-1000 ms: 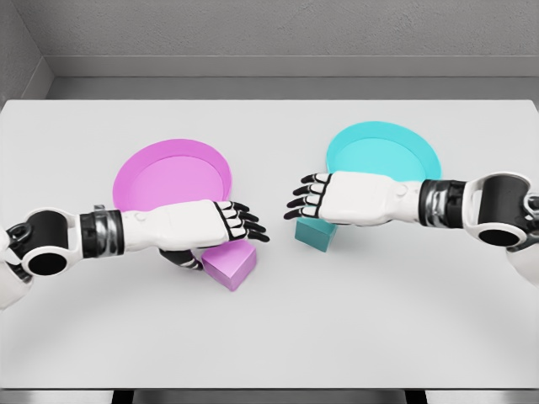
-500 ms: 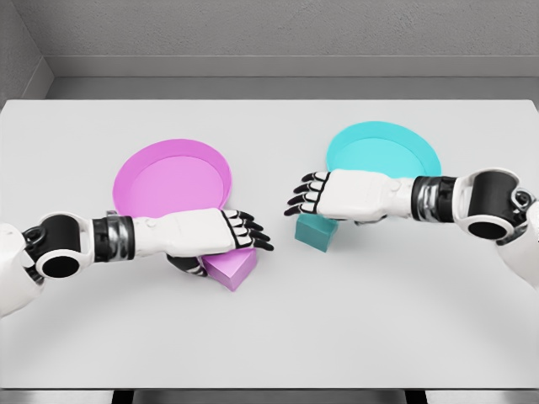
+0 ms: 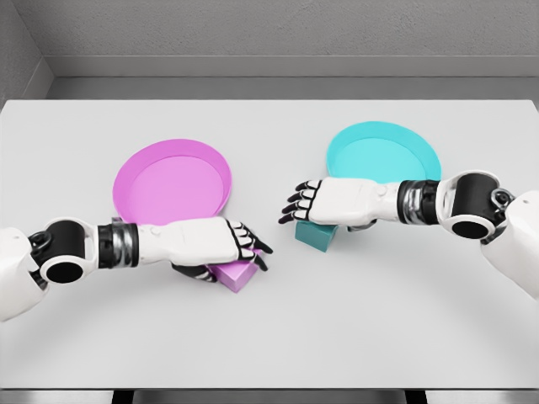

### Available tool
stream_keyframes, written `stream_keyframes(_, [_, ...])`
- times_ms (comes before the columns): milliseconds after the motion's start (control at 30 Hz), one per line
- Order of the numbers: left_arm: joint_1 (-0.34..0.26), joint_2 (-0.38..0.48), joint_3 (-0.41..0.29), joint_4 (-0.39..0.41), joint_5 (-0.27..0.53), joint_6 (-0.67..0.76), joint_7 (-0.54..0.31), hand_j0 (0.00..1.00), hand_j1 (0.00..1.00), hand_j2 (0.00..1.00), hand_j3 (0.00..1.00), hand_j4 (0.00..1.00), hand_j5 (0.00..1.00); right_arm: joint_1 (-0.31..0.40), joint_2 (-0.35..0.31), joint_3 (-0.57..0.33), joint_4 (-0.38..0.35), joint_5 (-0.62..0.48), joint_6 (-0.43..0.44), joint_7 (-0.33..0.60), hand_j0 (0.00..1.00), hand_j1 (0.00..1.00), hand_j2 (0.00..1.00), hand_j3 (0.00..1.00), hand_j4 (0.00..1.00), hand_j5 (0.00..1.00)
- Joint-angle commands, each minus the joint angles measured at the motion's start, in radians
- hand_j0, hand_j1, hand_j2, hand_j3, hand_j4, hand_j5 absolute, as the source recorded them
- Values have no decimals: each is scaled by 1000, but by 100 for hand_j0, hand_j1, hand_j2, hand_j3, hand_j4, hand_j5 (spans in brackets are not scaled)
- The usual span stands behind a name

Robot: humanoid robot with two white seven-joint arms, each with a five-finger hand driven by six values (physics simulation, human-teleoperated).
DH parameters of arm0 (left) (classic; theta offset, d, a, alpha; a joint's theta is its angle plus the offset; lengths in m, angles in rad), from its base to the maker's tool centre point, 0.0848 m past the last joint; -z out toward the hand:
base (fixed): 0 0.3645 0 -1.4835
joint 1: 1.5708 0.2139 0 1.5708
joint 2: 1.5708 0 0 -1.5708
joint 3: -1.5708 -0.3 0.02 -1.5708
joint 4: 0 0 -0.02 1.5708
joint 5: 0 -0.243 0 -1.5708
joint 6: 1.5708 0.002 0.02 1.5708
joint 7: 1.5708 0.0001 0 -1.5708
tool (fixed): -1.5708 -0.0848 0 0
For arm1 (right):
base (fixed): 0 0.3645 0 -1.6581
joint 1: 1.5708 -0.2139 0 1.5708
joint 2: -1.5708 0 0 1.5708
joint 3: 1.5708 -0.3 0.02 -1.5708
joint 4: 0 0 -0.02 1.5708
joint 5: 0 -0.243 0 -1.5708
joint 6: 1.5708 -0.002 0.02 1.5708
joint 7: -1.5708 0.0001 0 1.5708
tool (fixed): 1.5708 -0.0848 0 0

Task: Place the blocks in the corresponding plates according to their colors

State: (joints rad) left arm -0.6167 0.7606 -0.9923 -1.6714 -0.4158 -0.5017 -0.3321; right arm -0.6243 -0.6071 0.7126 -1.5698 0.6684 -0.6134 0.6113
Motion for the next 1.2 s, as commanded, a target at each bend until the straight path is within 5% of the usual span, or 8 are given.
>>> stream_keyframes(0, [0, 0, -6, -1, -12, -26, -10, 60, 60, 60, 60, 60, 60, 0, 3, 1, 22, -4, 2, 0, 100, 100, 100, 100, 100, 100])
stream_keyframes(333, [-43, 14, 1, -4, 2, -109, -8, 44, 44, 44, 44, 44, 44, -37, 36, 16, 77, 8, 2, 0, 100, 100, 100, 100, 100, 100])
stream_keyframes(500, [-67, 51, 14, -2, 74, -109, -8, 35, 35, 35, 35, 35, 35, -37, 40, 24, 74, 8, 2, 0, 100, 100, 100, 100, 100, 100])
stream_keyframes(667, [-89, 128, 83, 10, 124, -109, -7, 35, 35, 35, 35, 35, 35, -35, 33, 22, 56, 3, 2, 0, 100, 100, 100, 100, 100, 100])
stream_keyframes(833, [-170, 117, 81, 186, 124, -109, -7, 35, 35, 35, 35, 35, 35, -35, 33, 22, 50, 0, 2, 0, 100, 100, 100, 100, 100, 100])
stream_keyframes(967, [-219, 5, 80, 403, 108, -109, -8, 35, 35, 35, 35, 35, 35, -35, 32, 24, 36, -1, 2, 0, 100, 100, 100, 100, 100, 100])
stream_keyframes(1167, [-218, -38, 69, 421, 75, -109, -8, 39, 39, 39, 39, 39, 39, -31, 30, 44, 30, -3, 2, 0, 100, 100, 100, 100, 100, 100])
